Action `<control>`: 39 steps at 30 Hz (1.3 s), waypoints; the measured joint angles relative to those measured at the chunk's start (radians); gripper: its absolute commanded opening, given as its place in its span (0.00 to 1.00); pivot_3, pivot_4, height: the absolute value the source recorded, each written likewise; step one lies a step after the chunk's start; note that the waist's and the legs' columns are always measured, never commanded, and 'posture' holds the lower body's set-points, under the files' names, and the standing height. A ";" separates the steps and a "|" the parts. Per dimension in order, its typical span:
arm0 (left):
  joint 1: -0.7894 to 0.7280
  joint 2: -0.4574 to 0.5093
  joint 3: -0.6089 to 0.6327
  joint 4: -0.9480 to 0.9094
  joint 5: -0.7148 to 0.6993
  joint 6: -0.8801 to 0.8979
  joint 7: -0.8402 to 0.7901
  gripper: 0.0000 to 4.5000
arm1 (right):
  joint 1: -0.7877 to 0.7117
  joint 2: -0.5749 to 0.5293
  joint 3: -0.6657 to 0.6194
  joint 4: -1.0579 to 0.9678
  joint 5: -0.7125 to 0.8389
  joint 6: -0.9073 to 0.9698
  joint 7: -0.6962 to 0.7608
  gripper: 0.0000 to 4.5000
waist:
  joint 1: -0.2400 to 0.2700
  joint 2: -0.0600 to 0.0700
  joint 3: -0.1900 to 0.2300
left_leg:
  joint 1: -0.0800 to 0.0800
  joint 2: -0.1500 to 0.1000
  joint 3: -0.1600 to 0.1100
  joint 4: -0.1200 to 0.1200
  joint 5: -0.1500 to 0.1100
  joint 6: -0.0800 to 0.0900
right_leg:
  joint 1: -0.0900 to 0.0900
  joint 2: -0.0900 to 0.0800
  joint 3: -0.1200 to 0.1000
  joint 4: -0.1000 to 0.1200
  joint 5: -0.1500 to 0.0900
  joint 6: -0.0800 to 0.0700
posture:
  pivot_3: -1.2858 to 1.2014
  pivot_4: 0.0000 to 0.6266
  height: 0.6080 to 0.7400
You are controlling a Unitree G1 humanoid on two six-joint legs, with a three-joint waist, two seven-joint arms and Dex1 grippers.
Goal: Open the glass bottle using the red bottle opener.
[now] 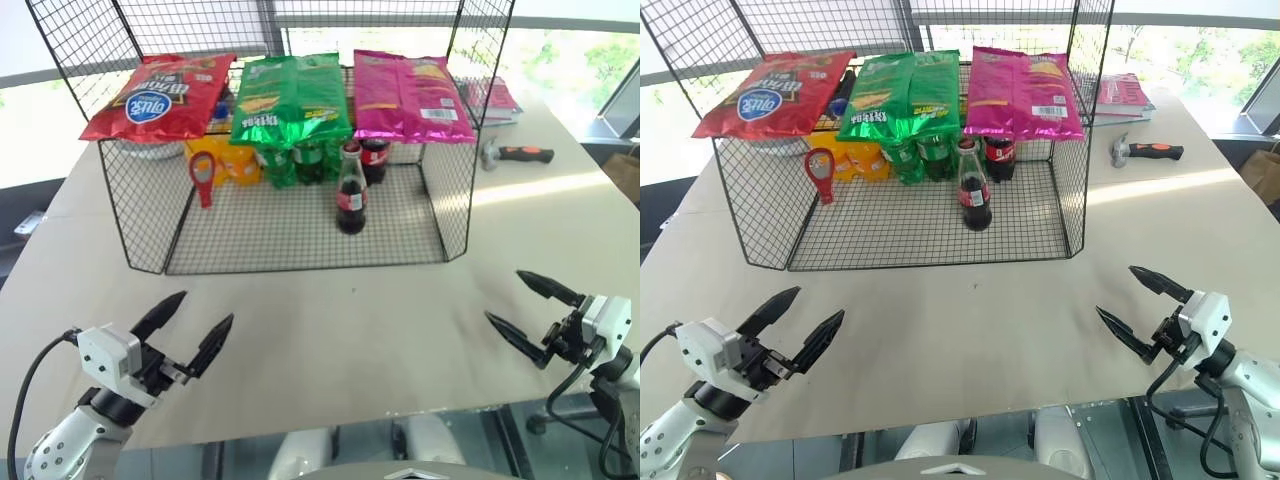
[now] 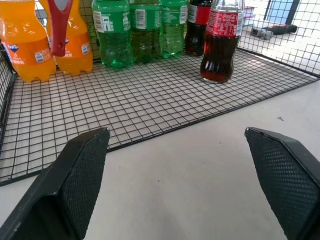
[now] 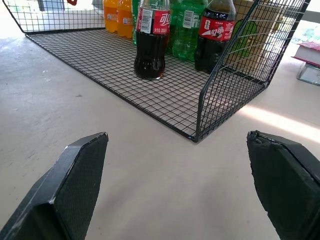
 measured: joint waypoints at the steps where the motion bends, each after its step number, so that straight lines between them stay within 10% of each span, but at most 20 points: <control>1: 0.000 0.000 0.000 0.000 0.000 0.000 0.000 0.99 | 0.000 0.000 0.000 0.000 0.000 0.000 0.000 1.00 | 0.000 0.000 0.000 | 0.000 0.000 0.000 0.000 0.000 0.000 | 0.000 0.000 0.000 0.000 0.000 0.000 | 0.52 0.24 1.00; 39: -0.685 0.296 -0.062 0.314 0.105 0.321 0.256 0.99 | -0.114 0.051 0.199 -0.357 0.107 0.113 -0.073 1.00 | -0.002 -0.002 -0.001 | -0.002 -0.002 -0.004 0.001 0.001 -0.001 | -0.003 0.000 -0.004 0.001 0.000 0.000 | 0.52 0.24 1.00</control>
